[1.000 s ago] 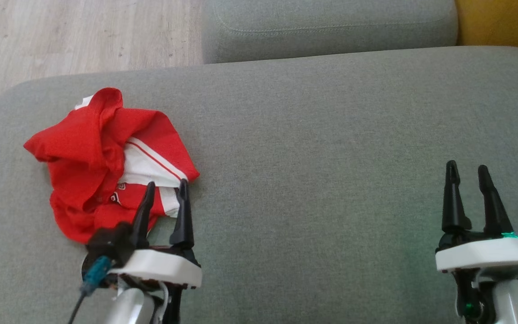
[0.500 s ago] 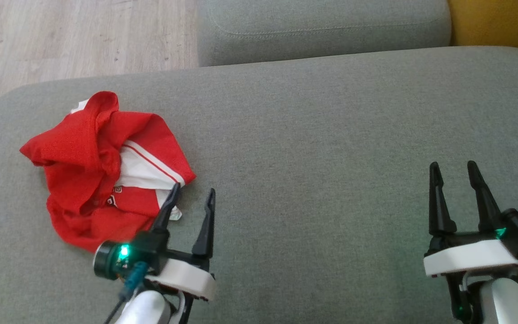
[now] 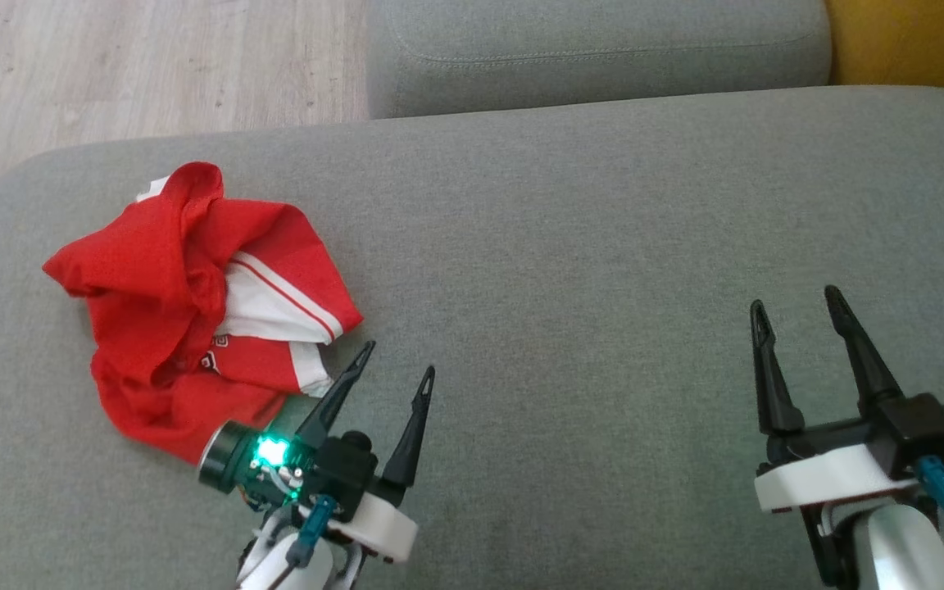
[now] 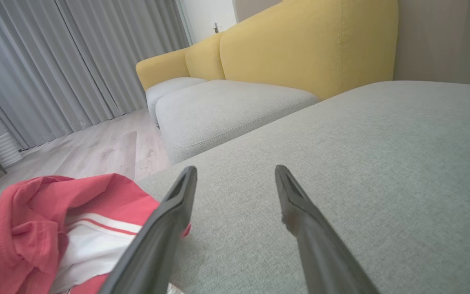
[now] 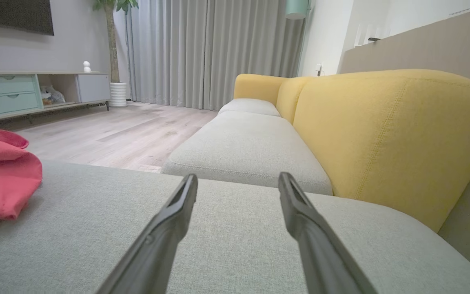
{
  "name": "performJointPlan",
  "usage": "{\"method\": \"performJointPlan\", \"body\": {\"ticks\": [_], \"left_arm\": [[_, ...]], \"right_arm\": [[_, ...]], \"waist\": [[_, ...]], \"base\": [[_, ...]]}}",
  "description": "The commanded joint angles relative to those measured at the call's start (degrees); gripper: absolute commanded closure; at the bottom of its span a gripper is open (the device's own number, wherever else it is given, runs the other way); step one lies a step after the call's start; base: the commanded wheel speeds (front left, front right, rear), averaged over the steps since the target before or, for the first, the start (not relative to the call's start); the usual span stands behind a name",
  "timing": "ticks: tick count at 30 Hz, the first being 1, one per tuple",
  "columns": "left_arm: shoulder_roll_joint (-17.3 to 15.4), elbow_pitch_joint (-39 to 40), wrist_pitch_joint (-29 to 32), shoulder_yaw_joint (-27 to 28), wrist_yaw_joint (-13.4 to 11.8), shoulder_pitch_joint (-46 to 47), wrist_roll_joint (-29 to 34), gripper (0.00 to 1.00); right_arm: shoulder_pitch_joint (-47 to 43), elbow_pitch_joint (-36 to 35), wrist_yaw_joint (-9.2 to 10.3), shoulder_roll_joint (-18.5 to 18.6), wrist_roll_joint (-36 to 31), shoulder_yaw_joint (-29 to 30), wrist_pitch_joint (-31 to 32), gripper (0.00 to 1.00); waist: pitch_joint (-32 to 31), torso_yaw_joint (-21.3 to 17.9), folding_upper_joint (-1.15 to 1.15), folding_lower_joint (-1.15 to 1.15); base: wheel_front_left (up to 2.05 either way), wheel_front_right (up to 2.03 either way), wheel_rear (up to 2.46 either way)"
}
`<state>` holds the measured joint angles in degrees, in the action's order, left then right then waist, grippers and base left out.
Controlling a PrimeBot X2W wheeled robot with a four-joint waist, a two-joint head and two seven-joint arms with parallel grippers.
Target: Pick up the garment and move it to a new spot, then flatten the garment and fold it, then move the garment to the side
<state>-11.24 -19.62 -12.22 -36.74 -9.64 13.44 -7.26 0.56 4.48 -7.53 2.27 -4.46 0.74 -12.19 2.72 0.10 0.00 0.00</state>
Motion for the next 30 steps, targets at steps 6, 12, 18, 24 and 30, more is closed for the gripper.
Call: {"method": "performJointPlan", "body": {"ticks": [6, 12, 18, 24, 30], "left_arm": [[1.35, 5.34, -1.76, 5.24, -0.95, 1.73, -3.39, 0.0], [2.22, 9.21, -2.77, 9.56, 0.02, -0.74, -4.13, 0.0], [4.25, 9.77, -2.78, 14.95, 2.46, -4.15, -6.59, 0.0], [5.76, 8.43, -2.78, 18.19, 4.86, -6.09, -6.08, 0.0], [6.85, 7.43, -2.78, 20.07, 6.5, -6.41, -4.75, 0.0]], "right_arm": [[1.68, -2.17, 0.04, 0.58, 0.94, -0.82, -1.78, 0.0], [0.63, -0.35, 0.04, 0.61, 6.71, -0.08, -2.8, 0.0], [0.05, 3.56, 0.04, 0.61, 12.3, -0.01, -2.81, 0.0], [0.5, 7.99, 0.04, 0.61, 11.67, -0.06, -2.81, 0.0], [1.27, 8.48, 0.04, 0.61, 11.88, -0.23, -2.81, 0.0]], "waist": [[0.44, 0.48, 0.0, 0.0], [0.49, 1.06, 0.0, 0.0], [0.12, 1.02, 0.0, 0.0], [-0.07, 0.85, 0.0, 0.0], [0.03, 0.79, 0.0, 0.0]], "base": [[0.0, 0.0, 0.0], [0.0, 0.0, 0.0], [0.0, 0.0, 0.0], [0.0, 0.0, 0.0], [0.0, 0.0, 0.0]]}}
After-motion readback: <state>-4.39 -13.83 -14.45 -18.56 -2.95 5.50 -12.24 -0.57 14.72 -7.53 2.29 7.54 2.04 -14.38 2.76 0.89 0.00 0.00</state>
